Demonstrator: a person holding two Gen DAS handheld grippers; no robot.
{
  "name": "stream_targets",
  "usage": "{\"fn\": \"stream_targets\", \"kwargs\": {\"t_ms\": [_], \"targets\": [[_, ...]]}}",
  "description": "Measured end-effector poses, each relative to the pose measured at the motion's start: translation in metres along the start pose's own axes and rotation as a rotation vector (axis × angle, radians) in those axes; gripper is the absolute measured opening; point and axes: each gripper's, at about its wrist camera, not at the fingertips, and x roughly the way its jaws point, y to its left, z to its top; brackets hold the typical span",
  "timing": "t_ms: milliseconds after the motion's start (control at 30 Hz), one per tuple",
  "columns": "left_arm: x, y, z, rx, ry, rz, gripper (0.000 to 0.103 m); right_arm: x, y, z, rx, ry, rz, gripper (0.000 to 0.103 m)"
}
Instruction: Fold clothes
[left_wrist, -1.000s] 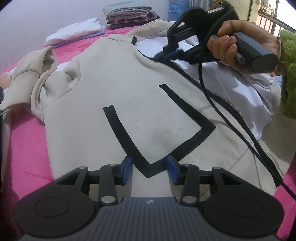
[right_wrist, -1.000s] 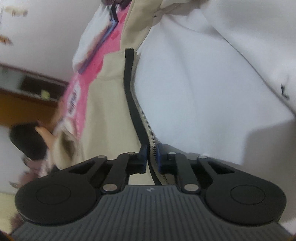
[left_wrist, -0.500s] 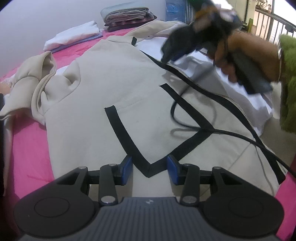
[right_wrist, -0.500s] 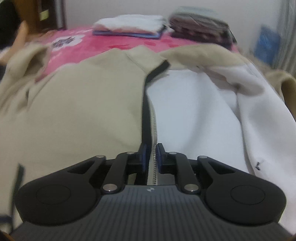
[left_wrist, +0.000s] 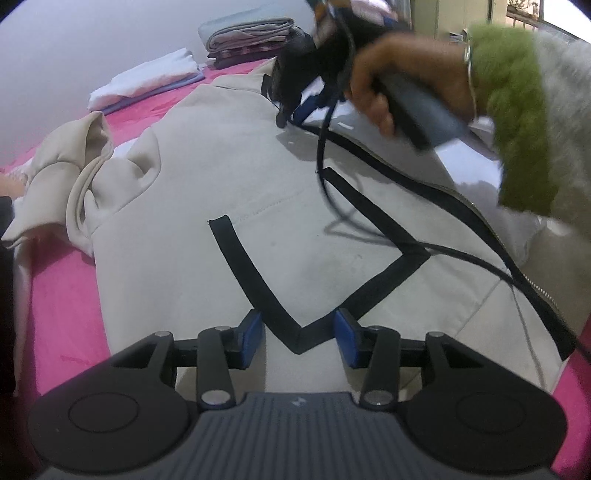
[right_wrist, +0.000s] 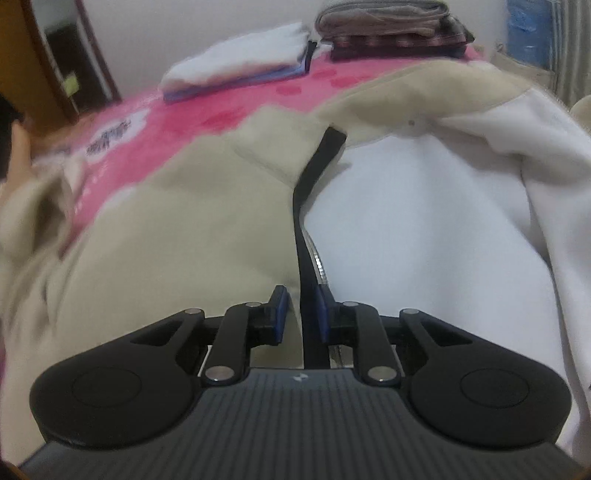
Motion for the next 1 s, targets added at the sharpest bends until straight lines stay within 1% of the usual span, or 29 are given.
{"fn": "stream_targets", "kwargs": {"t_ms": [33,67,100,167,200,233,300,333,367,433,500,567,600,667,733,833,900,933,967,1000], "targets": [[0.0,0.0,0.001,-0.006,0.002,-0.001,0.046,-0.006,0.003,0.006,0.018,0.012,-0.003,0.019],[0.0,0.001,0.001,-0.011,0.005,-0.001,0.046,-0.013,0.008,0.011,0.026,0.017,0.003,0.019],[0.001,0.001,0.002,-0.016,0.008,-0.001,0.046,-0.022,0.016,0.015,0.006,0.003,0.029,0.019],[0.0,0.001,0.002,-0.025,0.011,-0.001,0.046,-0.043,0.04,0.021,-0.069,-0.042,0.107,0.019],[0.0,0.001,0.002,-0.029,0.011,-0.001,0.046,-0.053,0.055,0.023,-0.115,-0.061,0.162,0.02],[0.0,0.001,0.002,-0.033,0.012,-0.002,0.046,-0.061,0.075,0.024,-0.183,-0.08,0.224,0.022],[-0.001,0.002,0.002,-0.045,0.013,-0.005,0.046,-0.072,0.119,0.022,-0.363,-0.112,0.328,0.029],[-0.001,0.002,0.001,-0.046,0.011,-0.005,0.046,-0.075,0.141,0.019,-0.461,-0.122,0.371,0.036],[-0.001,0.002,0.001,-0.046,0.01,-0.004,0.046,-0.073,0.163,0.013,-0.584,-0.12,0.394,0.045],[-0.002,0.001,0.0,-0.043,0.008,-0.001,0.046,-0.069,0.21,-0.008,-0.853,-0.106,0.423,0.047],[-0.002,-0.001,0.0,-0.038,0.007,0.003,0.046,-0.069,0.242,-0.03,-1.067,-0.121,0.422,0.052],[-0.002,0.0,0.0,-0.041,0.009,0.003,0.047,-0.063,0.266,-0.051,-1.255,-0.143,0.417,0.06],[-0.002,0.0,0.0,-0.045,0.011,0.002,0.047,-0.059,0.274,-0.056,-1.314,-0.152,0.414,0.061],[-0.002,0.0,0.0,-0.051,0.013,0.0,0.047,-0.046,0.287,-0.061,-1.398,-0.16,0.401,0.066],[-0.002,0.002,0.001,-0.056,0.015,-0.002,0.047,-0.028,0.296,-0.062,-1.436,-0.153,0.376,0.068],[-0.002,0.002,0.002,-0.06,0.017,-0.004,0.047,-0.008,0.305,-0.066,-1.469,-0.141,0.351,0.068],[-0.001,0.004,0.002,-0.065,0.018,-0.006,0.048,0.002,0.309,-0.068,-1.474,-0.143,0.332,0.065],[-0.001,0.005,0.003,-0.067,0.019,-0.008,0.048,0.005,0.311,-0.067,-1.47,-0.147,0.319,0.054],[-0.001,0.005,0.003,-0.07,0.019,-0.009,0.048,0.005,0.312,-0.065,-1.453,-0.154,0.301,0.03],[-0.002,0.006,0.002,-0.075,0.019,-0.012,0.048,0.005,0.314,-0.062,-1.436,-0.161,0.284,0.019]]}}
